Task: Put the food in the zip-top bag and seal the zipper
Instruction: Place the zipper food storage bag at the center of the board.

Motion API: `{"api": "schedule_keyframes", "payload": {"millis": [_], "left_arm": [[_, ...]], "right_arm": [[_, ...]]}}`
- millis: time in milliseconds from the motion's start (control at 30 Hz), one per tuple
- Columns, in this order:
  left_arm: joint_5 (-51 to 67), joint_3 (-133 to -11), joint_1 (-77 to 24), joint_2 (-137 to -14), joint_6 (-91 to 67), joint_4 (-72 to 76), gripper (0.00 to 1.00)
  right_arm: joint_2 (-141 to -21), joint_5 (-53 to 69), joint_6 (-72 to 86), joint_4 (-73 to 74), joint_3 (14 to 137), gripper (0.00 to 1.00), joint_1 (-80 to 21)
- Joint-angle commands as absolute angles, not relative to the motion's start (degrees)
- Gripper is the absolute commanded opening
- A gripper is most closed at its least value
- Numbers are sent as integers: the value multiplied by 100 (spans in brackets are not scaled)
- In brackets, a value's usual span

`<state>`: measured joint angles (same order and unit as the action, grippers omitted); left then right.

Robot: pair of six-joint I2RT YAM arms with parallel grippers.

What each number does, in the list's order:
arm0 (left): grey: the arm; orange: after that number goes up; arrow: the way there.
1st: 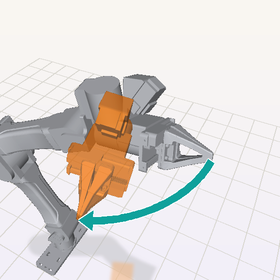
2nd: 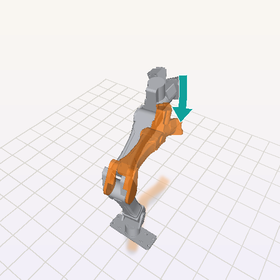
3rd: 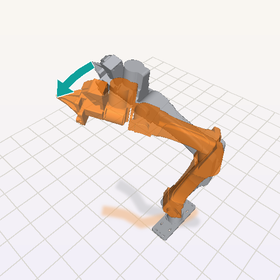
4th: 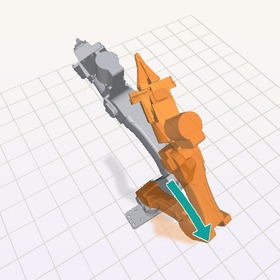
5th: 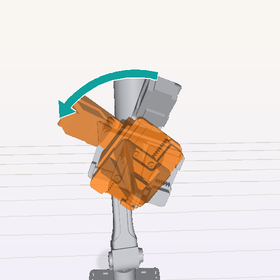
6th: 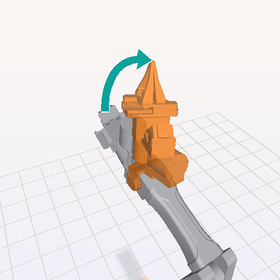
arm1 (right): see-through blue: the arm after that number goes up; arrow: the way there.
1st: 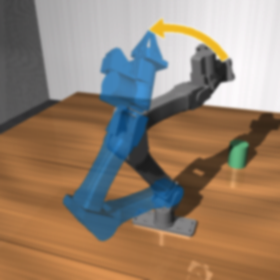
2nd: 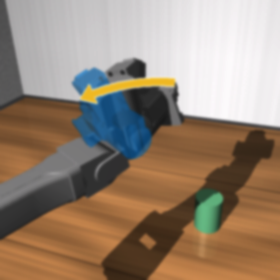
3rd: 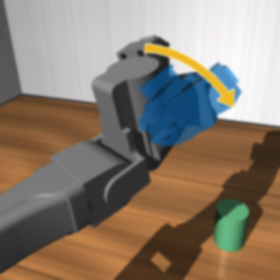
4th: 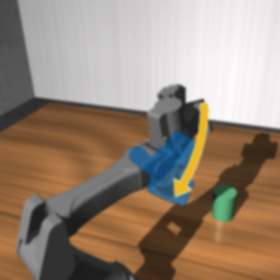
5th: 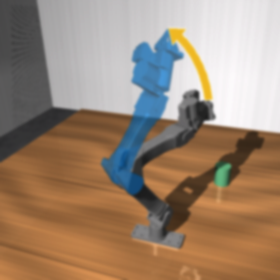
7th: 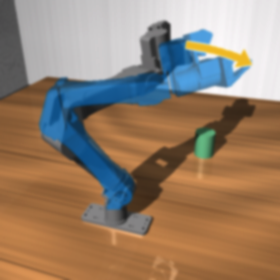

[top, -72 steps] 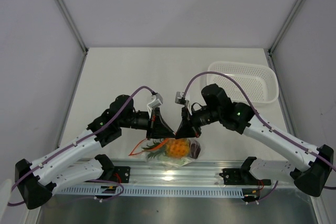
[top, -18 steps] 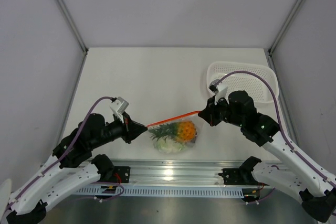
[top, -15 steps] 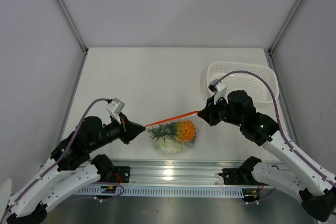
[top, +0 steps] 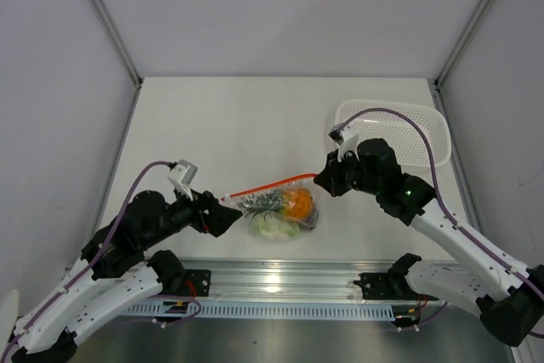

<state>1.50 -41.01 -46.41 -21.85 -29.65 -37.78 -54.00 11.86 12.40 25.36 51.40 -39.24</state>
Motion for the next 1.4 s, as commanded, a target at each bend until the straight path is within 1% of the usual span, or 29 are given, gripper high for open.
{"api": "schedule_keyframes", "payload": {"millis": [0, 133, 200, 300, 367, 467, 500, 567, 600, 667, 700, 800, 933, 1033, 1267, 1300, 1333, 1367], "left_arm": [[-244, -4157, -4641, -2215, -2945, -3718, 99], [-948, -4561, -4641, -2294, -2865, -4025, 99], [-1334, -4833, -4641, -2241, -2856, -4148, 99], [-1485, -5009, -4641, -2031, -2830, -4245, 100], [-1415, -4983, -4641, -1847, -2848, -4263, 100], [-1205, -4948, -4641, -1680, -2944, -4385, 99], [-1134, -4896, -4641, -1635, -2997, -4421, 100], [-967, -4834, -4641, -1539, -3189, -4499, 99], [-880, -4703, -4641, -1434, -3243, -4491, 99], [-573, -4571, -4641, -1310, -3400, -4421, 100], [-493, -4501, -4641, -1214, -3462, -4404, 100], [-211, -4351, -4641, -1012, -3682, -4324, 100], [-105, -4307, -4650, -888, -3814, -4333, 99], [-97, -4307, -4649, -879, -3823, -4342, 100], [-44, -4228, -4649, -1081, -3797, -4122, 100], [-44, -4210, -4658, -1107, -3788, -4079, 99], [-44, -4210, -4650, -1134, -3788, -4026, 99], [-44, -4193, -4649, -1186, -3788, -4008, 100]], "right_arm": [[-5782, 1283, 1406, 2022, 5343, 0, -3902], [-6494, 1283, 1538, 1794, 5686, 0, -3885], [-7003, 1108, 1608, 1775, 6054, 0, -3859], [-7820, 897, 1687, 1793, 6660, 0, -3701], [-8460, 791, 1714, 1793, 7142, 0, -3604], [-9112, 931, 1916, 1793, 7645, 0, -3332], [-9549, 966, 1951, 1810, 8012, 0, -3270], [-10052, 888, 1943, 1968, 8505, 0, -3156], [-10568, 835, 1934, 2117, 8995, 0, -3112], [-11089, 870, 1942, 2241, 9464, 0, -2971], [-11570, 905, 1942, 2337, 9883, 0, -2910], [-12389, 914, 1951, 2539, 10631, 0, -2751], [-13128, 721, 1986, 2865, 11283, 0, -2681], [-13367, 703, 2179, 2979, 11338, 0, -2637], [-13175, 325, 2356, 2637, 10627, 0, -2654], [-13166, 343, 2303, 2619, 10626, 4, -2637], [-13166, 378, 2251, 2628, 10652, 17, -2628], [-13149, 439, 2215, 2593, 10696, 26, -2628]]}}
